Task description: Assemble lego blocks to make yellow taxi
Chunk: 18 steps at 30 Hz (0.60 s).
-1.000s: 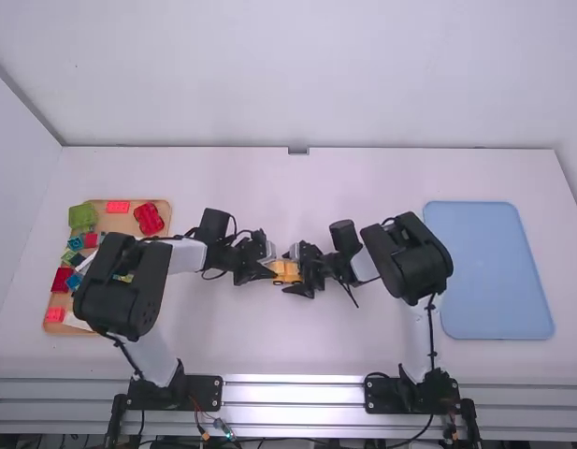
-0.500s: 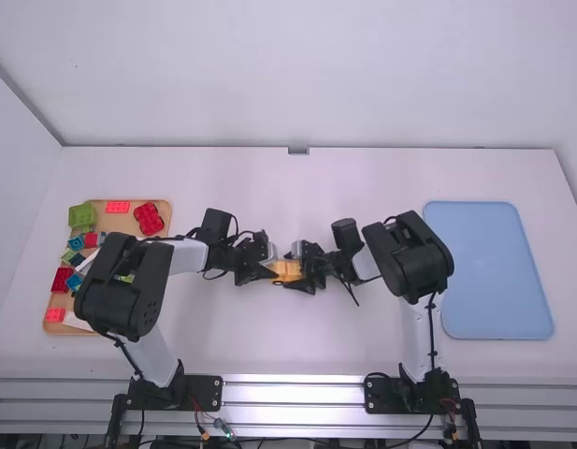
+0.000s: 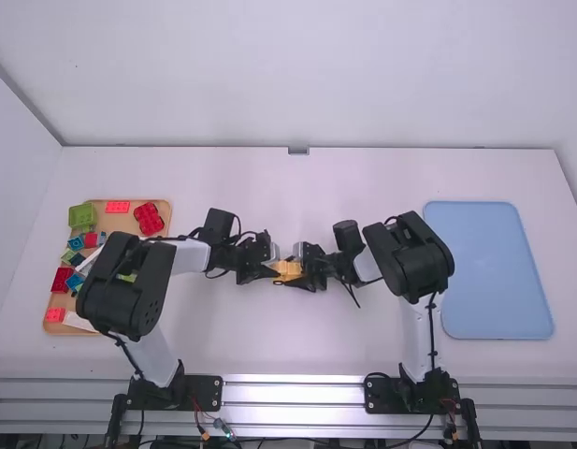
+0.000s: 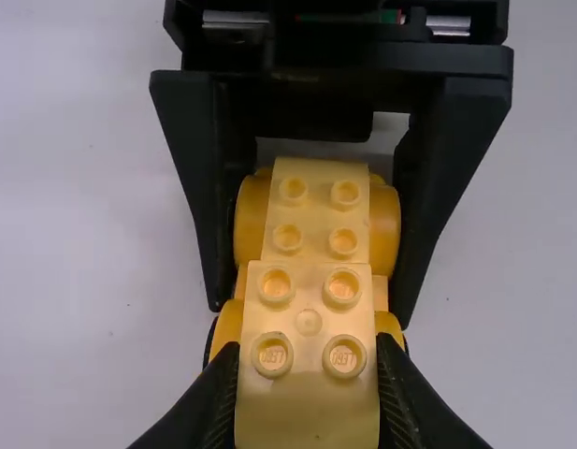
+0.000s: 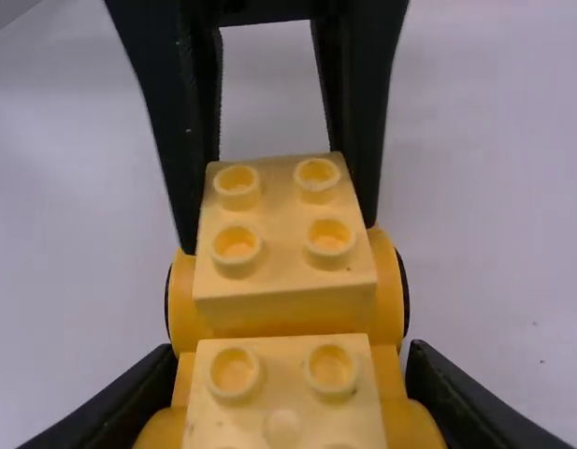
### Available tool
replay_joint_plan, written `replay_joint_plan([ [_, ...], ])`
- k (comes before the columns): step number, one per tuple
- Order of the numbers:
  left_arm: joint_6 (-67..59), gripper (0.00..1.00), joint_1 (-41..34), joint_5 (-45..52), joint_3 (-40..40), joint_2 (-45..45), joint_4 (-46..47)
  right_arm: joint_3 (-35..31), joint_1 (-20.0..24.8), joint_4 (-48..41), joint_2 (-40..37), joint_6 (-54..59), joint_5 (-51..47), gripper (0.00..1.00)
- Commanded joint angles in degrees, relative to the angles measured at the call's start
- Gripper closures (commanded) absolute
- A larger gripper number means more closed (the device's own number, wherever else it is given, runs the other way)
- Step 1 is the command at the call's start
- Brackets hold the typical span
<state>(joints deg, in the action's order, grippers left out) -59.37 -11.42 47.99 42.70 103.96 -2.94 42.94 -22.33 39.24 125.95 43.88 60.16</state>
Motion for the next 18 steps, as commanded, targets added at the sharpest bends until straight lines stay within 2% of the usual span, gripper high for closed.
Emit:
replay_joint_plan([
  [1,-0.5,0.99,-0.3,0.6,1.5,2.1,0.3,-0.6,0.1,-0.9,1.1,0.5,0.9,0.50],
  [13,-0.7,0.99,-3.8,-4.0,1.8,3.0,0.9,-0.6,0.2,-0.9,1.1,0.5,0.9,0.49],
  [16,-1.6,0.92,-4.1,-4.5,1.8,3.0,0.9,-0.6,0.3,-0.9,1.1,0.5,0.9,0.49],
  [17,-2.1,0.88,-4.1,-4.1,1.7,3.0,1.0,-0.6,0.3,-0.9,1.1,0.5,0.9,0.49],
  [18,-1.9,0.78,-3.9,-3.9,1.7,3.0,1.0,-0.6,0.2,-1.0,1.1,0.4,0.9,0.49],
])
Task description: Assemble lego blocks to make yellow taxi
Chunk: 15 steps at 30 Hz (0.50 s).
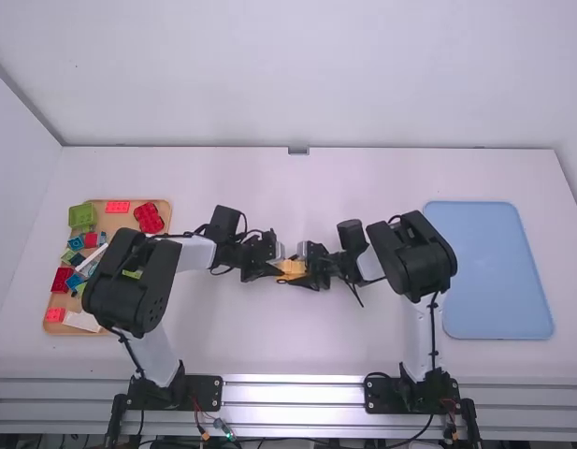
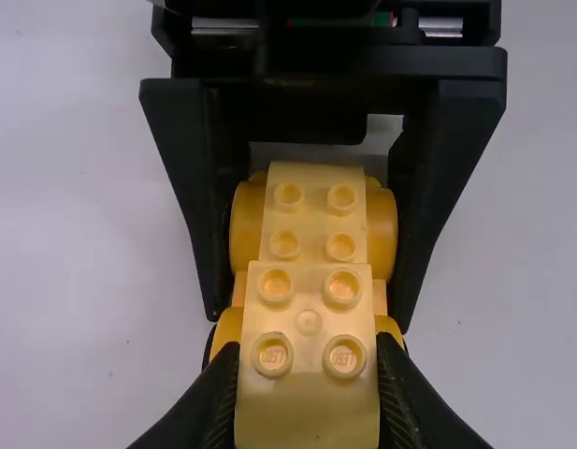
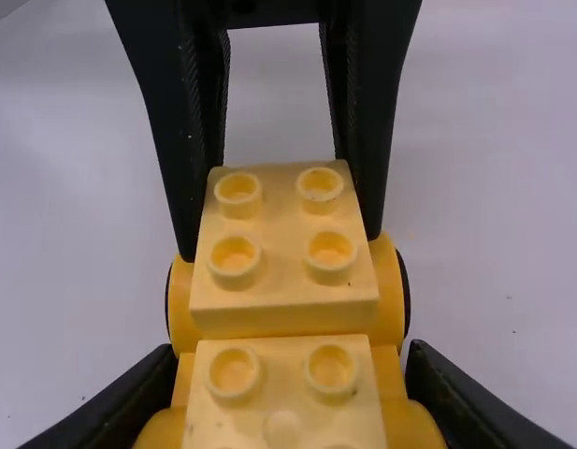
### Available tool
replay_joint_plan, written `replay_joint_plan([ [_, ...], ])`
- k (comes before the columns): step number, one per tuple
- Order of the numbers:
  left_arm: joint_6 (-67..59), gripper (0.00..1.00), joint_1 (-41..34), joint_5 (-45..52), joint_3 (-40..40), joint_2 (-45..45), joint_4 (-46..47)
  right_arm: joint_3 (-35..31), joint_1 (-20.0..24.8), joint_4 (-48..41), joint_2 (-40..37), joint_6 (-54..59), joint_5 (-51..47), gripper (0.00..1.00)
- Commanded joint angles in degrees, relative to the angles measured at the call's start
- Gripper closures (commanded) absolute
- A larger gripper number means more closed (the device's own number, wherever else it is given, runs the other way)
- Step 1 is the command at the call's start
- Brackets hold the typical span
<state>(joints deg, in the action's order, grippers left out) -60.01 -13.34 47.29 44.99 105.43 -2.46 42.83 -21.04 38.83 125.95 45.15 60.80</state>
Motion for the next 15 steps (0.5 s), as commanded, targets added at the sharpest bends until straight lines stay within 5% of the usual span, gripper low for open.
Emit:
replay_joint_plan([
  [1,-1.0,0.76,-1.9,-3.2,-0.5,1.5,0.4,-0.5,-1.1,-0.5,1.1,-1.3,0.3,0.49],
  [6,-0.9,0.58,-2.0,-3.2,-0.5,1.5,0.7,-0.5,-1.0,-0.5,1.1,-1.4,-0.1,0.49],
  [15,-0.9,0.50,-2.0,-3.3,0.6,1.5,2.8,-0.5,-1.1,-0.5,1.1,-1.4,-0.4,0.49],
])
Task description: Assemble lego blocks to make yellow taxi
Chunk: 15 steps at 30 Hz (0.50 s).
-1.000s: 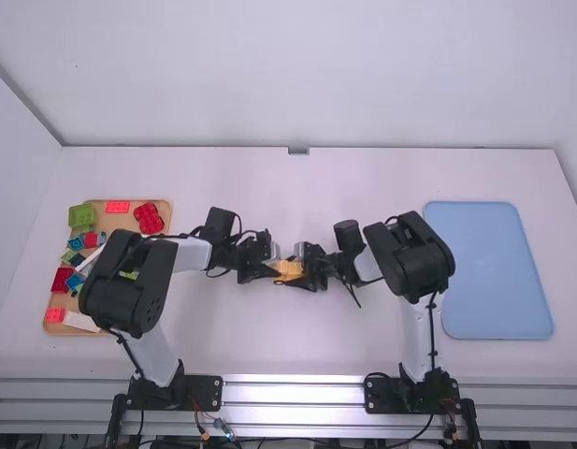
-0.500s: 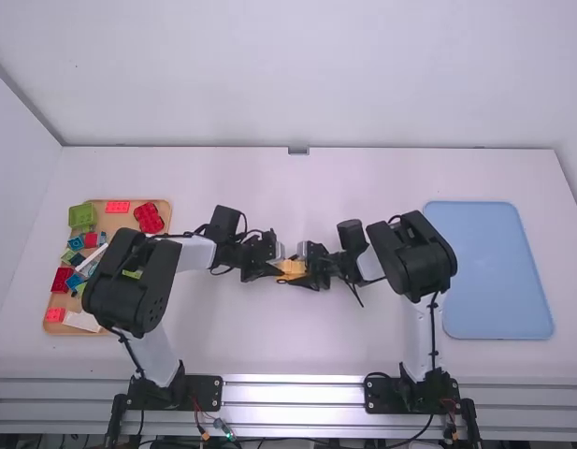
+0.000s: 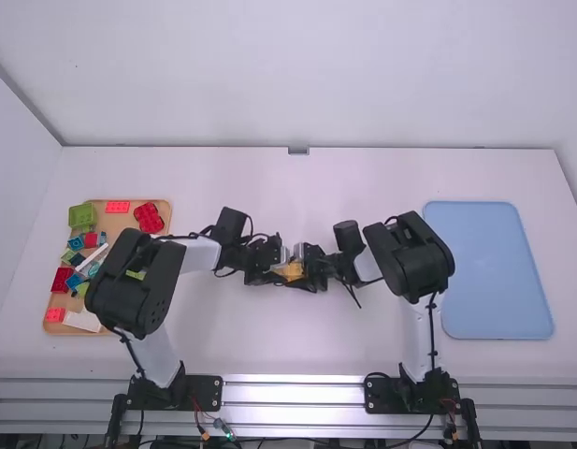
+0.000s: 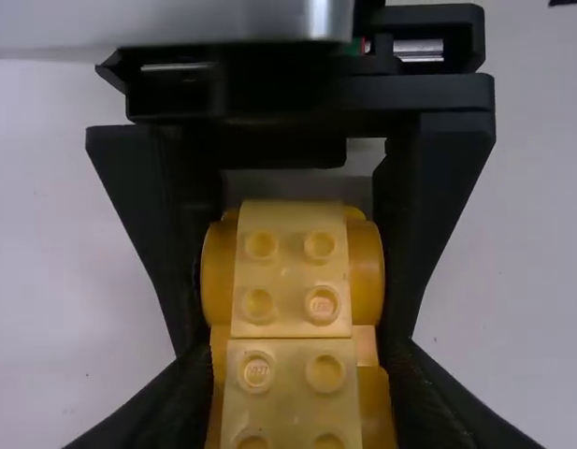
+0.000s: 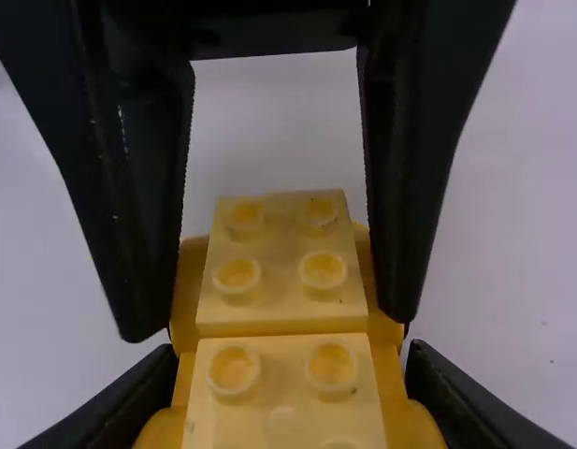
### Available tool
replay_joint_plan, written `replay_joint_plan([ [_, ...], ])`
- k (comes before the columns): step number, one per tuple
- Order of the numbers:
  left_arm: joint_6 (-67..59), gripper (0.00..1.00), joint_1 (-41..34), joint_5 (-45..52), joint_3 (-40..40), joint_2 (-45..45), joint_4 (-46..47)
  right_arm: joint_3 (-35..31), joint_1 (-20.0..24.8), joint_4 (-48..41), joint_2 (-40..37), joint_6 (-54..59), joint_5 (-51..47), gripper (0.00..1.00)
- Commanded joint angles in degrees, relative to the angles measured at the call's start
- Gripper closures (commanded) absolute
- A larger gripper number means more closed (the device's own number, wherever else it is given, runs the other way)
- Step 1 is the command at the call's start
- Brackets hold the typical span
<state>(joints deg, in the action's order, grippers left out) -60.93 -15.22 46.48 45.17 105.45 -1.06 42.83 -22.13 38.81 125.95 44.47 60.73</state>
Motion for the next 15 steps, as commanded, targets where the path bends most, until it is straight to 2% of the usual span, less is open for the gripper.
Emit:
replay_joint_plan([
  [1,0.0,0.48,-0.1,-2.4,0.8,1.4,1.9,-0.5,0.0,-0.5,1.1,-0.7,-0.3,0.49],
  [5,-0.1,0.46,-0.1,-2.0,3.4,-0.2,6.9,-0.5,0.0,-0.6,1.1,-0.8,-0.3,0.49],
  [11,-0.2,0.50,-0.1,-2.2,6.8,-2.0,12.5,-0.5,0.0,-0.6,1.1,-0.9,-0.3,0.49],
  [15,-0.4,0.71,-0.1,-2.2,7.0,-2.0,13.4,-0.5,0.0,-0.7,1.1,-1.0,-0.3,0.49],
])
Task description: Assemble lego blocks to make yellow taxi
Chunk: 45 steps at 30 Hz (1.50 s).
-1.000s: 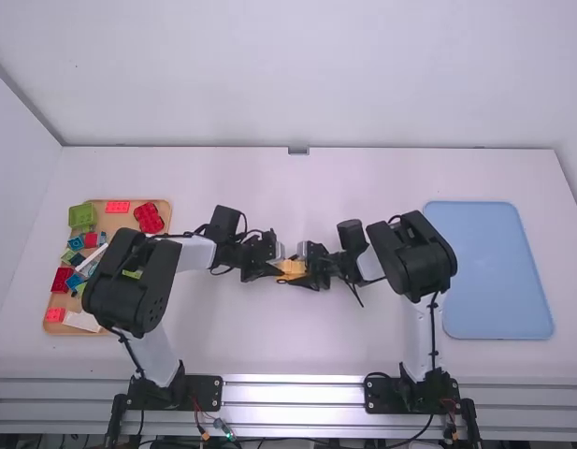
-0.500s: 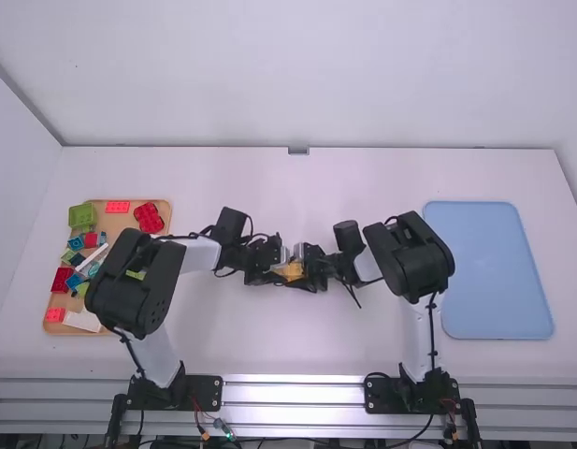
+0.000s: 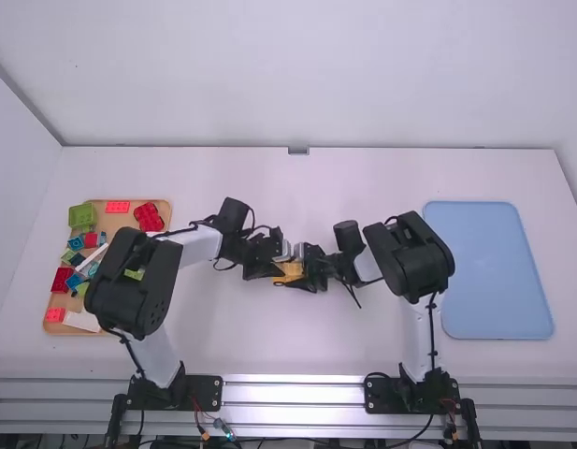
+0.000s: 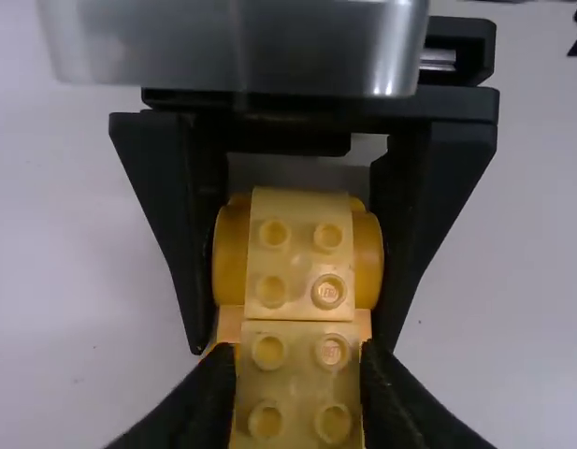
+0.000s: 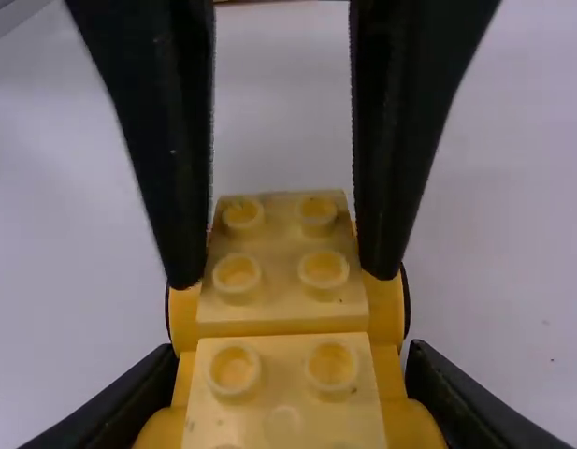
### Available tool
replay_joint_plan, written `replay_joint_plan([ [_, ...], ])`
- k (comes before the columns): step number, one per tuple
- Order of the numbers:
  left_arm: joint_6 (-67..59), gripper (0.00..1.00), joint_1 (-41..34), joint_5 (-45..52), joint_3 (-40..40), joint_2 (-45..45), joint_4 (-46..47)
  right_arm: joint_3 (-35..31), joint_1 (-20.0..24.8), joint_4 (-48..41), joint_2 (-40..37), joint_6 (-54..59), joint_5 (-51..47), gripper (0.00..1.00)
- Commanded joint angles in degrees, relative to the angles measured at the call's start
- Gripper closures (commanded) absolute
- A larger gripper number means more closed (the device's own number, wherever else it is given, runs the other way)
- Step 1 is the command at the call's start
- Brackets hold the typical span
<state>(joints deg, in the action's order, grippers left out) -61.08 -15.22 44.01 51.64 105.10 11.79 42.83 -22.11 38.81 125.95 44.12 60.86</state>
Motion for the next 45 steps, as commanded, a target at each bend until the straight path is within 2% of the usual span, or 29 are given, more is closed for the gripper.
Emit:
replay_joint_plan([
  [1,-0.3,0.77,-0.1,0.5,0.4,-1.6,0.3,-0.5,0.0,-0.7,1.1,-0.6,-0.4,0.49],
  [5,-0.2,0.77,-0.1,0.5,0.6,-1.6,0.3,-0.5,0.0,-0.7,1.1,-0.6,-0.5,0.49],
  [22,-0.2,0.60,-0.1,2.6,0.9,-1.8,0.4,-0.5,0.0,-0.7,1.1,-0.8,-0.5,0.49],
  [32,-0.2,0.61,0.8,3.2,3.5,-2.5,5.0,-0.5,0.0,-0.7,1.1,-0.8,-0.5,0.49],
  [36,-0.3,0.64,1.8,4.9,3.4,-2.8,5.0,-0.5,0.0,-0.6,1.1,-0.8,-0.5,0.49],
  [38,-0.3,0.76,2.8,5.9,3.3,-2.8,5.1,-0.5,0.0,-0.6,1.1,-0.8,-0.5,0.49],
  [39,-0.5,0.94,3.2,6.5,3.1,-2.8,5.2,-0.5,0.0,-0.6,1.1,-0.8,-0.5,0.49],
  [40,-2.1,0.98,3.7,7.8,2.5,-2.8,5.3,-0.5,0.0,-0.5,1.1,-0.8,-0.5,0.49],
  [43,-6.4,0.98,3.7,11.3,0.4,-2.8,4.6,-0.5,0.0,-0.4,1.1,-0.8,-0.5,0.49],
  [45,-4.5,0.98,3.4,11.0,-1.4,-2.8,1.3,-0.5,0.0,-0.5,1.1,-0.8,-0.4,0.49],
])
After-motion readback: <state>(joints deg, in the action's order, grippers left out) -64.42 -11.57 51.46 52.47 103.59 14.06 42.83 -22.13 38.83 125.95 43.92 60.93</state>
